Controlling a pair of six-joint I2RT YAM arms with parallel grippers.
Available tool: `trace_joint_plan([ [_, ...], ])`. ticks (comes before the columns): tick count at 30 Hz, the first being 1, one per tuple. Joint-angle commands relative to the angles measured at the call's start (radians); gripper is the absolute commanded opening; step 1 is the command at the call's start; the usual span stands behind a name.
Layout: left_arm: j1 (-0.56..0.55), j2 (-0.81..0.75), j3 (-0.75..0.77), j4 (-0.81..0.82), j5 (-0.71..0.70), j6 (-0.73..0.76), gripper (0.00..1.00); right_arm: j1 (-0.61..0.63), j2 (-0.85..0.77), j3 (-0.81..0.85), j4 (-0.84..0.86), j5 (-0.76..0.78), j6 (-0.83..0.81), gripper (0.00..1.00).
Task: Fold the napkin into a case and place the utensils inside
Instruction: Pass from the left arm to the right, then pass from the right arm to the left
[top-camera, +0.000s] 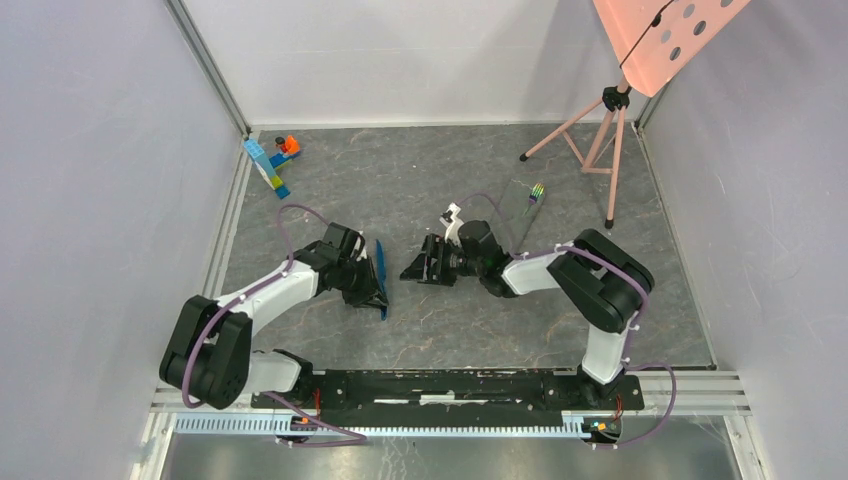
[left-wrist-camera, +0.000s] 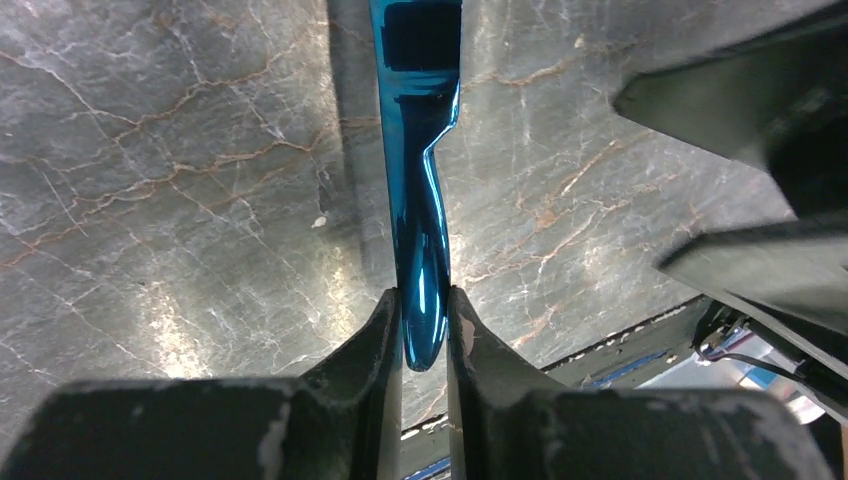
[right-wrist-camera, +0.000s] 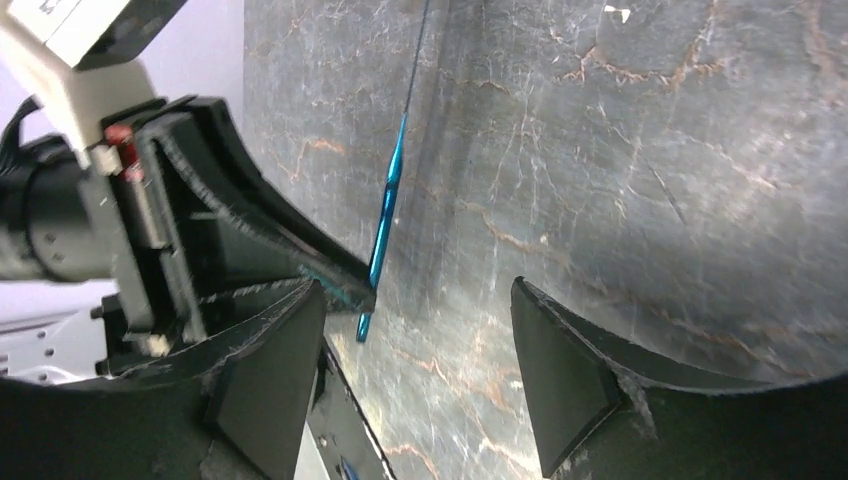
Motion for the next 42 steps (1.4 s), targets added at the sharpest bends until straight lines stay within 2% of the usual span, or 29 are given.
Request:
trace_joint_plan([
  [1,-0.008,-0.055,-0.016,0.057,0.056,-0.034,0.02,0.042,0.079,0.081,0.115,0.049,0.082,0.73],
  [5,-0.008,-0.066,-0.026,0.069,0.077,-0.033,0.02,0.076,0.176,0.152,0.124,0.067,0.119,0.68],
  [10,-0.011,-0.083,-0.026,0.064,0.085,-0.026,0.02,0.096,0.259,0.223,0.173,0.090,0.153,0.54],
  [12,-0.013,-0.091,-0.026,0.062,0.090,-0.024,0.02,0.097,0.288,0.254,0.164,0.090,0.154,0.51],
  [15,-0.015,-0.102,-0.026,0.052,0.088,-0.018,0.02,0.103,0.309,0.271,0.198,0.093,0.164,0.35],
  [18,-0.015,-0.111,-0.015,0.023,0.084,-0.010,0.03,0.100,0.306,0.255,0.277,0.069,0.180,0.12],
  [20,-0.015,-0.130,-0.005,0.002,0.107,-0.016,0.17,0.096,0.283,0.228,0.354,0.044,0.184,0.01],
  [22,-0.014,-0.193,-0.001,-0.003,0.121,-0.031,0.39,0.083,0.247,0.187,0.443,-0.007,0.196,0.01],
  [24,-0.014,-0.270,-0.002,-0.003,0.115,-0.047,0.53,0.068,0.191,0.126,0.518,-0.042,0.234,0.01],
  [26,-0.014,-0.329,0.000,0.001,0.116,-0.055,0.60,0.059,0.144,0.081,0.612,-0.078,0.293,0.00],
  [29,-0.015,-0.368,-0.013,0.070,0.208,-0.082,0.69,0.055,0.070,0.035,0.721,-0.092,0.352,0.01],
  [32,-0.017,-0.412,-0.085,0.268,0.320,-0.196,0.69,0.052,-0.001,0.004,0.773,-0.077,0.375,0.01],
  [35,-0.024,-0.465,-0.143,0.439,0.366,-0.304,0.68,0.049,-0.044,-0.010,0.809,-0.054,0.393,0.00],
  [37,-0.027,-0.511,-0.168,0.504,0.359,-0.337,0.57,0.049,-0.061,-0.016,0.830,-0.035,0.401,0.00],
  [40,-0.028,-0.568,-0.180,0.514,0.336,-0.339,0.36,0.049,-0.096,-0.034,0.819,-0.001,0.384,0.01],
  [42,-0.029,-0.589,-0.182,0.518,0.333,-0.335,0.25,0.053,-0.126,-0.048,0.791,0.026,0.360,0.00],
])
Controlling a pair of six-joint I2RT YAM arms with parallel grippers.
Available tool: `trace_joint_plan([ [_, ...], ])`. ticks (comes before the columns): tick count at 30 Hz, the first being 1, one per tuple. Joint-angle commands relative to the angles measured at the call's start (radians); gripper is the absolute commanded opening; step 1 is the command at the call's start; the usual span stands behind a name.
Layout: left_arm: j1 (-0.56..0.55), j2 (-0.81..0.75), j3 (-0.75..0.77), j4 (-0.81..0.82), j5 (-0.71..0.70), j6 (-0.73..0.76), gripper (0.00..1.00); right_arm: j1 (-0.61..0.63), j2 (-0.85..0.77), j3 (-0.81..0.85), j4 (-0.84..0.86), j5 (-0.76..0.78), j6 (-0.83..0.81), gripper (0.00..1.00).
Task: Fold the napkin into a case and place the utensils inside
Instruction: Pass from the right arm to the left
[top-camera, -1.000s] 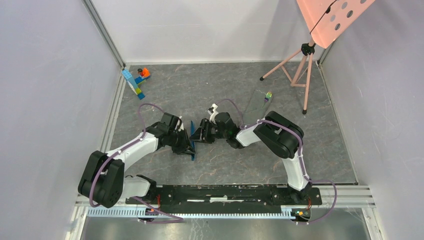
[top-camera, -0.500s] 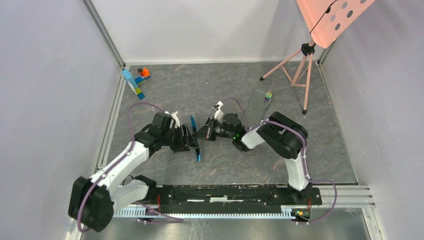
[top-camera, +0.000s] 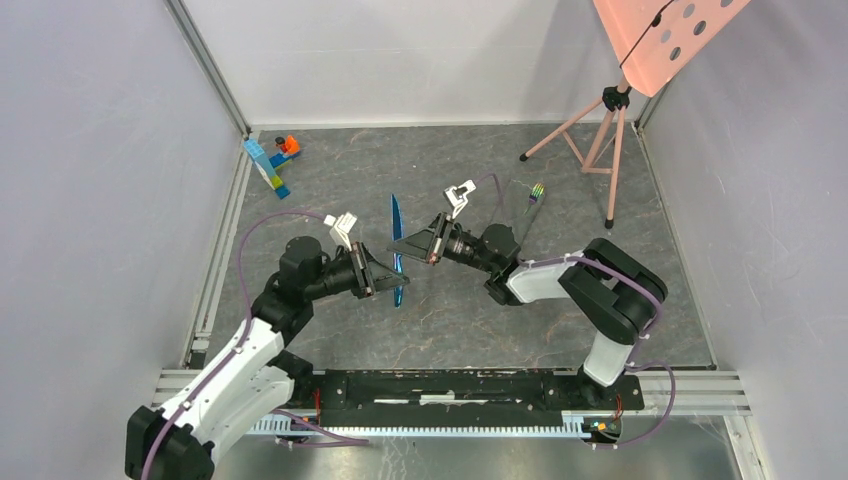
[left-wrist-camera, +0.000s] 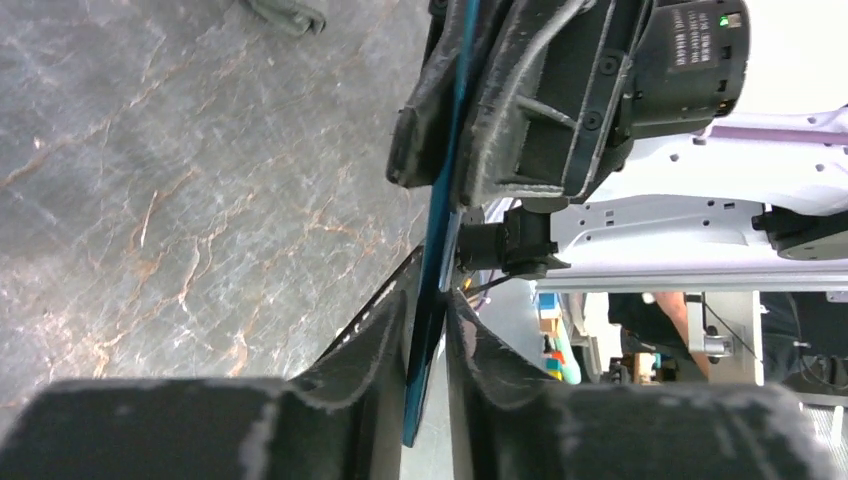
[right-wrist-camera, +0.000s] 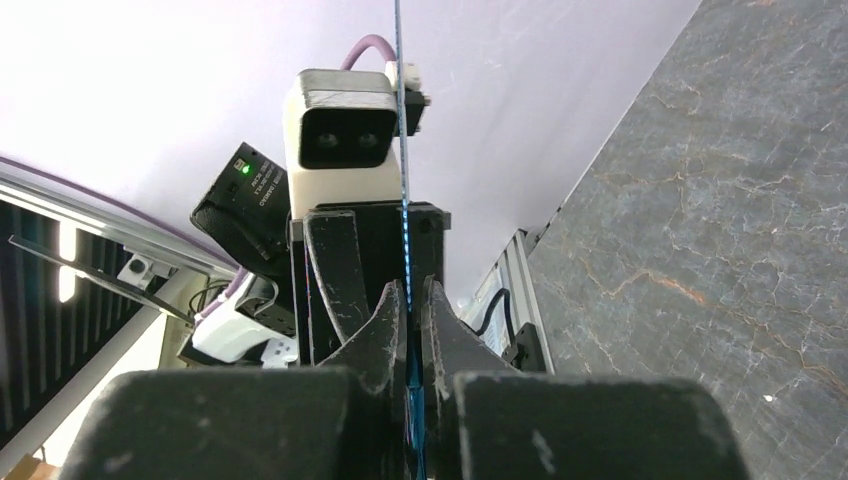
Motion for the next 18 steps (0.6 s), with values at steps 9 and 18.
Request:
trace_joint_plan([
  [9,-0.009,-0.067,0.132,-0.249,-0.198,0.241,0.02,0.016,-0.277,0.087,-0.699,0.232,-0.340,0.46],
  [18,-0.016,-0.019,0.233,-0.384,-0.304,0.431,0.02,0.073,-0.240,0.423,-1.289,0.366,-0.571,0.70],
])
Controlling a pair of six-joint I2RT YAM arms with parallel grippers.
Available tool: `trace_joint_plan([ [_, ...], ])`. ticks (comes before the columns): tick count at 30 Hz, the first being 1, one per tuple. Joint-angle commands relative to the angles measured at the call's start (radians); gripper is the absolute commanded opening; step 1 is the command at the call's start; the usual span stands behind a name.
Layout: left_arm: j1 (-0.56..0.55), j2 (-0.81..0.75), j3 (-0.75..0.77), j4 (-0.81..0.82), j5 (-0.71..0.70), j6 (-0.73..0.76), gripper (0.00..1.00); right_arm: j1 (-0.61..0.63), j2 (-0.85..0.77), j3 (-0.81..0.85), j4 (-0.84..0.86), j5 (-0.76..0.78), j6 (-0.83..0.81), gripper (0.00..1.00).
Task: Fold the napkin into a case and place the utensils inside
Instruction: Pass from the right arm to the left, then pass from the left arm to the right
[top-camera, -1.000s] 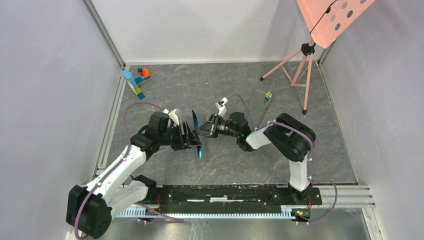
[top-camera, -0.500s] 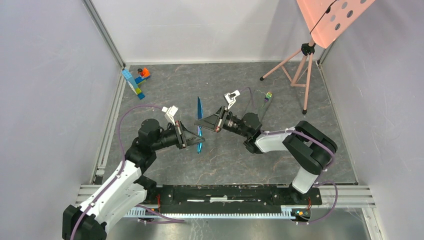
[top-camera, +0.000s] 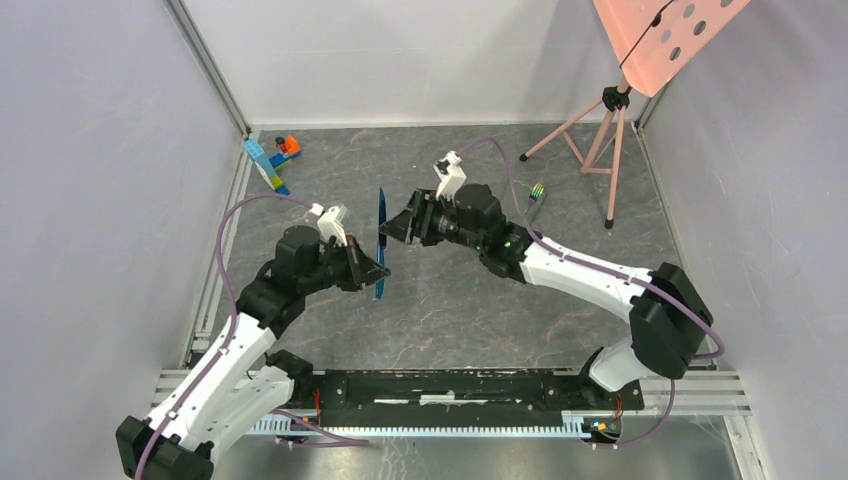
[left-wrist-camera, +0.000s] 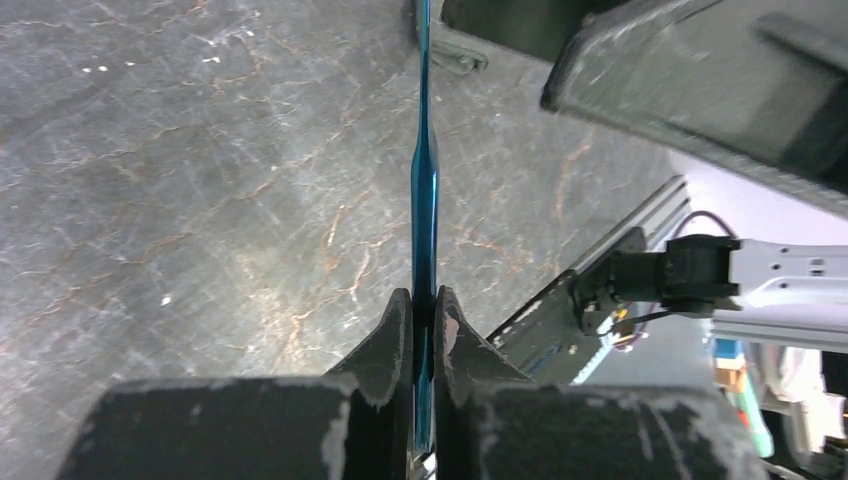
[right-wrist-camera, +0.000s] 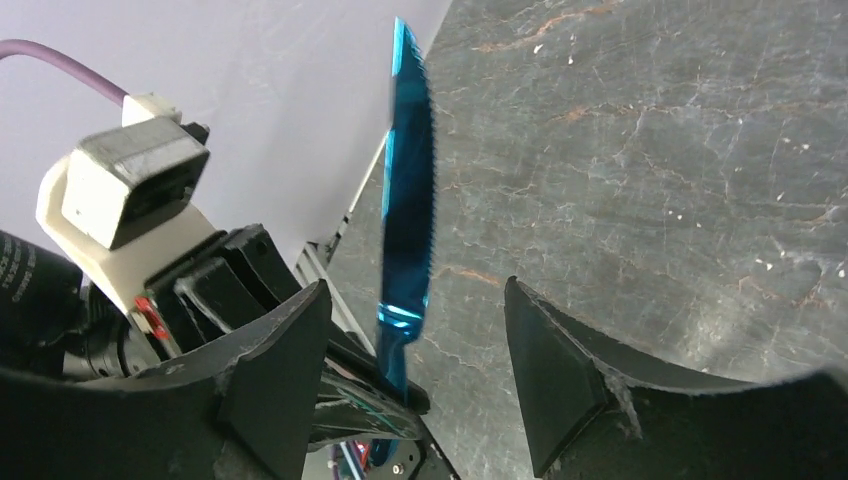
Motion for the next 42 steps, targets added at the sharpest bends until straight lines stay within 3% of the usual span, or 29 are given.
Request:
trace_joint_plan([
  [1,-0.005,0.010,0.058,-0.046,-0.053,0.138,0.02,0.024,0.049,0.156,-0.290,0.055,-0.136,0.70],
  [11,-0.015,0.008,0.069,-0.064,-0.066,0.157,0.02,0.108,0.156,0.307,-0.402,0.110,-0.165,0.63],
  [17,-0.017,0.003,0.068,-0.066,-0.072,0.159,0.02,0.125,0.169,0.316,-0.397,0.127,-0.154,0.47],
  [21,-0.021,0.007,0.068,-0.075,-0.077,0.168,0.02,0.124,0.156,0.318,-0.407,0.150,-0.161,0.52],
  [27,-0.027,0.006,0.067,-0.074,-0.078,0.168,0.02,0.125,0.142,0.308,-0.410,0.151,-0.158,0.49],
  [33,-0.036,0.011,0.067,-0.074,-0.084,0.171,0.02,0.125,0.141,0.305,-0.399,0.151,-0.150,0.30],
  [35,-0.038,0.016,0.069,-0.075,-0.086,0.167,0.02,0.121,0.138,0.306,-0.399,0.173,-0.153,0.13],
  [36,-0.038,0.017,0.069,-0.079,-0.090,0.164,0.06,0.113,0.133,0.302,-0.404,0.185,-0.158,0.02],
  [39,-0.038,0.018,0.068,-0.083,-0.111,0.131,0.32,0.065,0.094,0.265,-0.438,0.249,-0.154,0.00],
  [42,-0.037,0.036,0.056,-0.056,-0.106,0.076,0.45,-0.015,0.039,0.193,-0.423,0.312,-0.177,0.00],
])
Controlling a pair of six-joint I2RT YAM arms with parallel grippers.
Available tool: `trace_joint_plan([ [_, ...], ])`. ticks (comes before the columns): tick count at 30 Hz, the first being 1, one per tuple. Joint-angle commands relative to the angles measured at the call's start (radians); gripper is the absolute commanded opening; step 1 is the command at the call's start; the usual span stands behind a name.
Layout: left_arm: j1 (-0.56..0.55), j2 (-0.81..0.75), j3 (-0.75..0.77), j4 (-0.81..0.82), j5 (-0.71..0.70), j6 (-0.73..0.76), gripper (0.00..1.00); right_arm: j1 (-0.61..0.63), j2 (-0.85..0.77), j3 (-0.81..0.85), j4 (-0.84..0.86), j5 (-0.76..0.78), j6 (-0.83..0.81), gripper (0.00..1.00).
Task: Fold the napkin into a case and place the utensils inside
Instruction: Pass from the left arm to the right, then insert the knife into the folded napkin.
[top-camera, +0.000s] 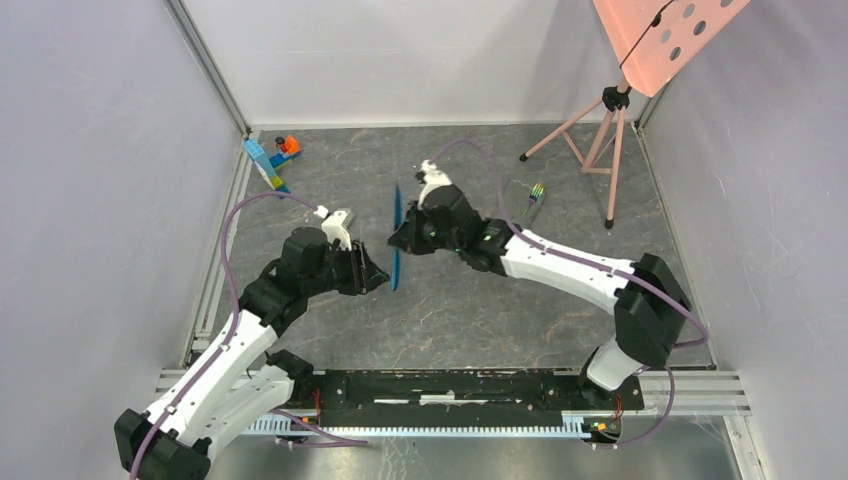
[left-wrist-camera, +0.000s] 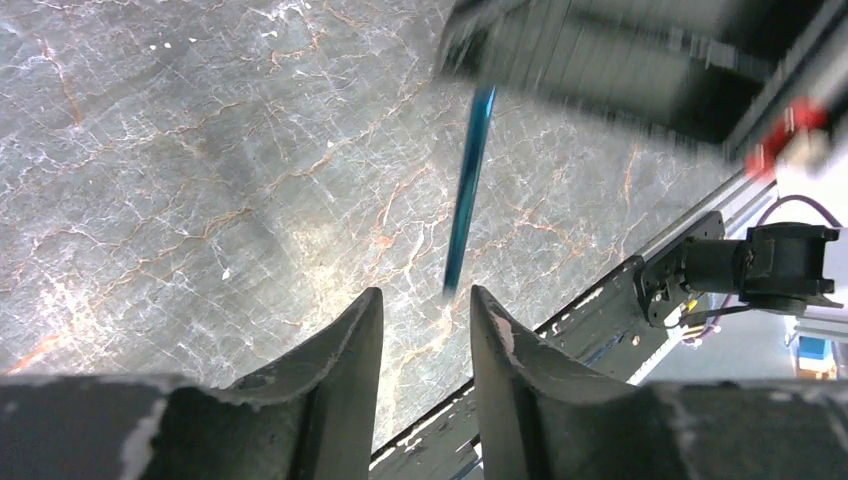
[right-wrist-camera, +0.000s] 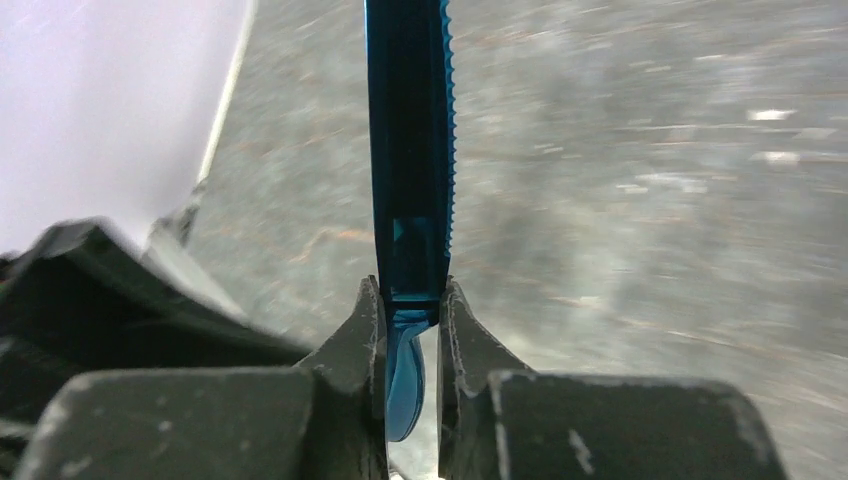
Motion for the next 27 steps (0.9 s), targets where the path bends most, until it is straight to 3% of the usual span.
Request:
trace_joint_plan([
  [1,-0.002,0.023,0.030,0.055,0.009,-0.059,0.47,-0.148,-0.104,-0.071,-0.015,0.159,-0.054,0.00],
  [7,-0.038,0.216,-0.041,0.357,0.163,-0.289,0.50,-0.382,-0.091,-0.054,-0.092,0.244,-0.107,0.00],
  [10,-0.124,0.362,-0.011,0.471,0.136,-0.367,0.49,-0.502,-0.017,0.030,-0.163,0.259,-0.128,0.00],
  [15,-0.226,0.618,0.078,0.692,0.073,-0.471,0.44,-0.620,0.103,0.109,-0.124,0.236,-0.168,0.00],
  [23,-0.321,0.987,0.264,0.817,-0.003,-0.569,0.32,-0.714,0.249,0.215,-0.111,0.202,-0.196,0.00],
  [27,-0.343,1.097,0.331,0.833,-0.030,-0.595,0.29,-0.732,0.279,0.230,-0.113,0.212,-0.220,0.00],
])
